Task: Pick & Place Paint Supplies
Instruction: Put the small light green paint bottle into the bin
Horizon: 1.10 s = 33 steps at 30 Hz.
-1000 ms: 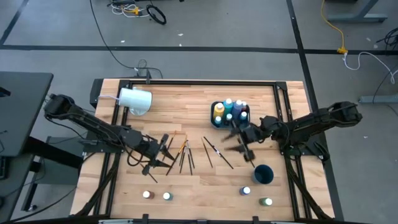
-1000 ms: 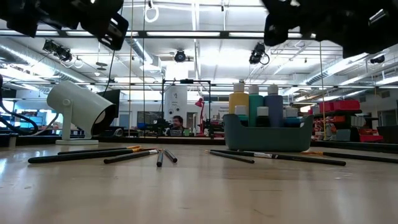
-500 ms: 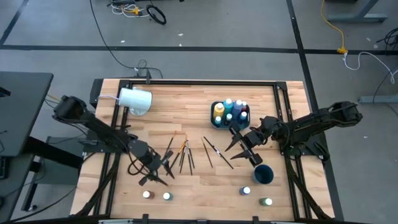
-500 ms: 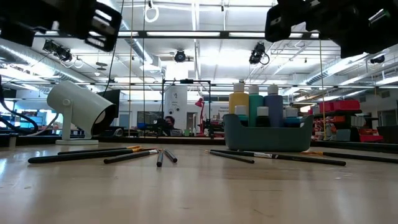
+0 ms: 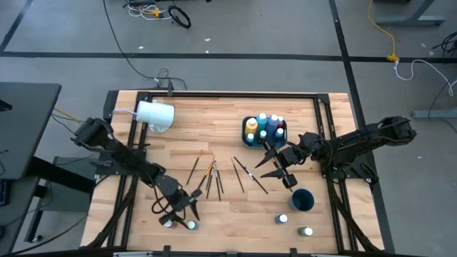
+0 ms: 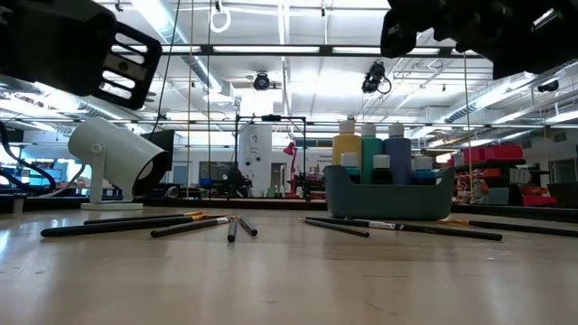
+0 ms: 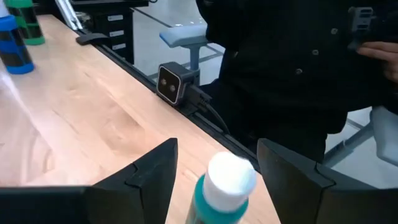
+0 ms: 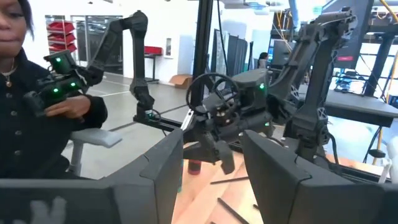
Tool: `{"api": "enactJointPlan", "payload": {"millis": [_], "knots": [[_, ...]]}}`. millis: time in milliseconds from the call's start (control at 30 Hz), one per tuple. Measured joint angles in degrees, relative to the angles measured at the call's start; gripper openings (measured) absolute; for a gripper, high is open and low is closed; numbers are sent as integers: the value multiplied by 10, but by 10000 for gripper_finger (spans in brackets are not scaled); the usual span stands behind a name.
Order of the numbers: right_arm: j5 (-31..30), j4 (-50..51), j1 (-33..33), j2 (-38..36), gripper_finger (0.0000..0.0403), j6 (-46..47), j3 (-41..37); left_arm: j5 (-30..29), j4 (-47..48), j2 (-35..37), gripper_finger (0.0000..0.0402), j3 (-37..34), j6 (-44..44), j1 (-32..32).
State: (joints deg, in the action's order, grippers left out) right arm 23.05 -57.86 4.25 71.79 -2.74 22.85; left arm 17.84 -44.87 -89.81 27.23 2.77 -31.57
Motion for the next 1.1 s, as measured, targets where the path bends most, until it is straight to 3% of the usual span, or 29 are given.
{"api": "enactJointPlan", "payload": {"millis": [200, 433, 700, 867, 1000, 1100], "knots": [[0, 5, 0, 0, 171, 0, 0, -2, 78, -13, 231, 28, 2, 0], [-2, 6, 0, 0, 171, 1, 0, -17, 74, -13, 227, 29, -44, 0], [-2, 6, 0, 0, 171, 3, 0, 5, 72, -13, 132, 29, -29, 1], [-3, 5, 0, 0, 171, 3, 0, -23, 27, -12, 127, 32, -30, 14], [-62, 8, 0, 0, 171, 4, 0, -36, 60, -7, 127, 64, -25, 55], [-125, 22, 0, 0, 171, 9, 0, -14, 107, -7, 135, 109, -54, 97]]}}
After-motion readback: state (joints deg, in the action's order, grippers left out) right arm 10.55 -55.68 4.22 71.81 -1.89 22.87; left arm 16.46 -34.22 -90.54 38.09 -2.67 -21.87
